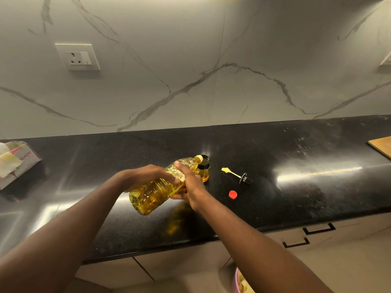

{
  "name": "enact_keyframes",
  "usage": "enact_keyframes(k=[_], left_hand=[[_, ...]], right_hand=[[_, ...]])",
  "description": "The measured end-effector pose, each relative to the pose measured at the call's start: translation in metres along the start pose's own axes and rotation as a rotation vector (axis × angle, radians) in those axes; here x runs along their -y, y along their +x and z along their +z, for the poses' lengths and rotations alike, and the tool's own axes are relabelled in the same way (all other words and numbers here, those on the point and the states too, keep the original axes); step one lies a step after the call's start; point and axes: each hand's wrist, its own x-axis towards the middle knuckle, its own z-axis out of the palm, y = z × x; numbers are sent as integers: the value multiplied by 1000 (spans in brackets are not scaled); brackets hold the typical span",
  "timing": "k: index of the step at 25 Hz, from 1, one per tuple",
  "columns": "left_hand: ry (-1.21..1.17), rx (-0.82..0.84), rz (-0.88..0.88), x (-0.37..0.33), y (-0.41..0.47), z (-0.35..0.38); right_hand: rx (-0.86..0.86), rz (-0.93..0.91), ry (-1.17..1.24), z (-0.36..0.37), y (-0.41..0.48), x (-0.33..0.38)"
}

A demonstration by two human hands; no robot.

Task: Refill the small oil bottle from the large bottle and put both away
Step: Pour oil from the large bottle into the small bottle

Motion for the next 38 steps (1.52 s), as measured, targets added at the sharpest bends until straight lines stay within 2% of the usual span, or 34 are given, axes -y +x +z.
enact_keyframes(k=[38], left_hand=[[14,9,-75,-12,-5,-2]], right_hand=[[35,26,15,-2,-1,4]])
